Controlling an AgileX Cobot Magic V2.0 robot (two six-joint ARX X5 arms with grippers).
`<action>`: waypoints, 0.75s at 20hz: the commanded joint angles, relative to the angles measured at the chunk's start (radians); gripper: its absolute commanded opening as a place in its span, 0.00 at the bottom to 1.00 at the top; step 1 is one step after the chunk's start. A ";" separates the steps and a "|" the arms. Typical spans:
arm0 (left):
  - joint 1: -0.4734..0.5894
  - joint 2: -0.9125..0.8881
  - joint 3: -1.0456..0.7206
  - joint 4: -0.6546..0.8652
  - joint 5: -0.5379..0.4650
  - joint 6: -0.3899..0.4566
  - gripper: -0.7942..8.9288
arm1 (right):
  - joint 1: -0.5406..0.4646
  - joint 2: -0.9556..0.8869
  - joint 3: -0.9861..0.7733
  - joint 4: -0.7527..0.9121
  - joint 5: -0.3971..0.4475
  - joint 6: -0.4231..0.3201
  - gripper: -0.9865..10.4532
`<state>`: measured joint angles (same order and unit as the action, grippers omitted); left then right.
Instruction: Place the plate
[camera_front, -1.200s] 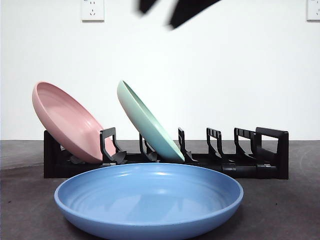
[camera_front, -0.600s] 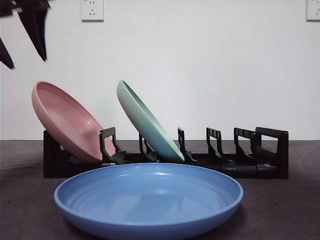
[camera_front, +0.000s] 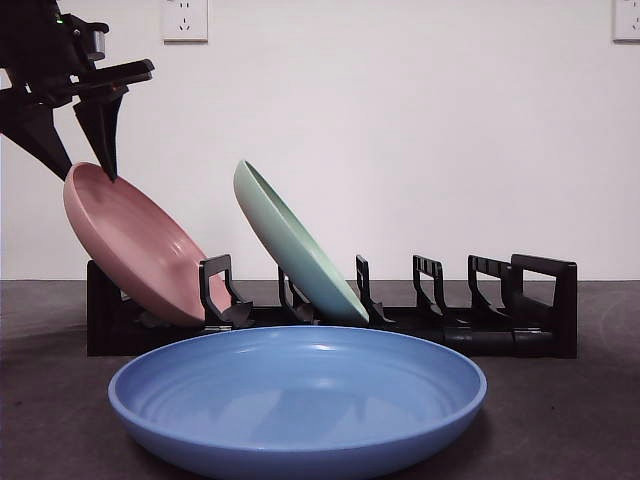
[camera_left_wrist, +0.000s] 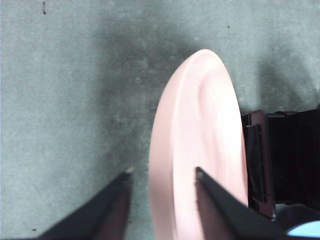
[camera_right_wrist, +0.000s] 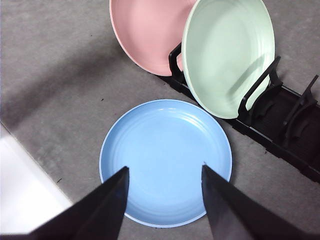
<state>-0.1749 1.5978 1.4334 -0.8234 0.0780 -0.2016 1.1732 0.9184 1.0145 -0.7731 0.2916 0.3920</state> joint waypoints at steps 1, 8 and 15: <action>-0.002 0.022 0.026 0.009 -0.004 0.023 0.24 | 0.013 0.008 0.016 0.009 0.005 0.009 0.29; -0.002 0.019 0.037 -0.003 -0.004 0.061 0.10 | 0.013 0.008 0.016 0.009 0.005 0.010 0.29; 0.002 0.016 0.214 -0.176 -0.187 0.151 0.10 | 0.013 0.008 0.016 0.009 0.005 0.013 0.29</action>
<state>-0.1715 1.6016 1.6241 -1.0069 -0.1051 -0.0746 1.1732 0.9184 1.0145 -0.7731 0.2916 0.3939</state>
